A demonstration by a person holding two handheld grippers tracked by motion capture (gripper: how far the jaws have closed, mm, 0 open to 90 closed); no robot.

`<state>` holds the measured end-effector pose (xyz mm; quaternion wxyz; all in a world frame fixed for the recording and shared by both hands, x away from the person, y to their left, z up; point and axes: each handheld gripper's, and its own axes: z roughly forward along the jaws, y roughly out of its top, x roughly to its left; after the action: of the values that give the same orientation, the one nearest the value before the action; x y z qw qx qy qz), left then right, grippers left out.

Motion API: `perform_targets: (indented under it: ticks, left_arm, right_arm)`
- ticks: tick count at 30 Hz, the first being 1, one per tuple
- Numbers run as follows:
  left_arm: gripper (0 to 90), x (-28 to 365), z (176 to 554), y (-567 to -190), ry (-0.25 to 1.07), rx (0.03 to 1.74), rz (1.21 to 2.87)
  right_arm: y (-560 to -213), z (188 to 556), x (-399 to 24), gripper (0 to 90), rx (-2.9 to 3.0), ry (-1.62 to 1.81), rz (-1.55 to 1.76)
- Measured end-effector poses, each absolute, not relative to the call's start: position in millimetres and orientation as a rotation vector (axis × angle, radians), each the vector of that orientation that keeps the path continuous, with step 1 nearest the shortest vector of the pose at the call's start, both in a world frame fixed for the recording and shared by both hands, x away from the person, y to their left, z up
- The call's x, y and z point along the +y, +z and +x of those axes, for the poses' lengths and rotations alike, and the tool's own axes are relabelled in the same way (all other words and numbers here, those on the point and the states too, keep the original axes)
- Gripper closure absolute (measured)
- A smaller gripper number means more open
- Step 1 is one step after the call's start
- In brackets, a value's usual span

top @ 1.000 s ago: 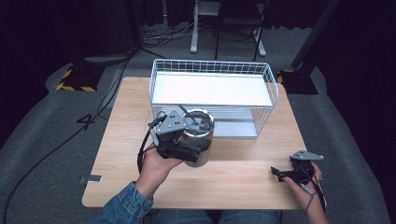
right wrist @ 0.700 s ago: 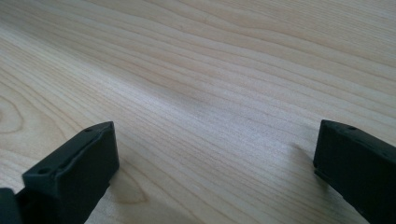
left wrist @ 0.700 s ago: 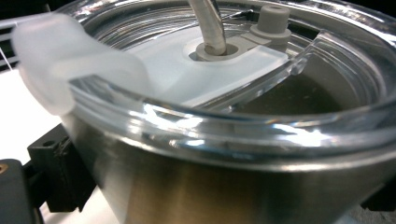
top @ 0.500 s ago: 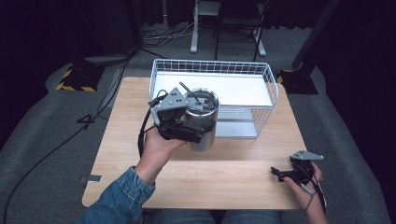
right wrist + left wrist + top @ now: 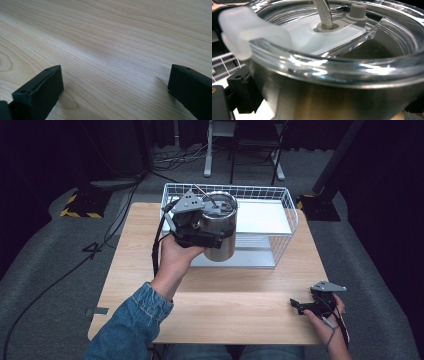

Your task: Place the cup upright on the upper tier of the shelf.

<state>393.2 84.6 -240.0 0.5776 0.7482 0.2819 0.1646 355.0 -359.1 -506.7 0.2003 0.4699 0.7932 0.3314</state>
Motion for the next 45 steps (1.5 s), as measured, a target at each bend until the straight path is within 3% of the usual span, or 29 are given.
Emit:
perform_targets:
  ticks: [23,45]
  left_arm:
    - [3.7,61,452,-218,0.501,0.725,1.680]
    - [3.7,46,502,-239,0.552,0.851,1.686]
  right_arm:
    - [-507,355,-359,0.3,2.217,0.926,1.313]
    - [-507,354,-358,0.3,2.207,0.922,1.328]
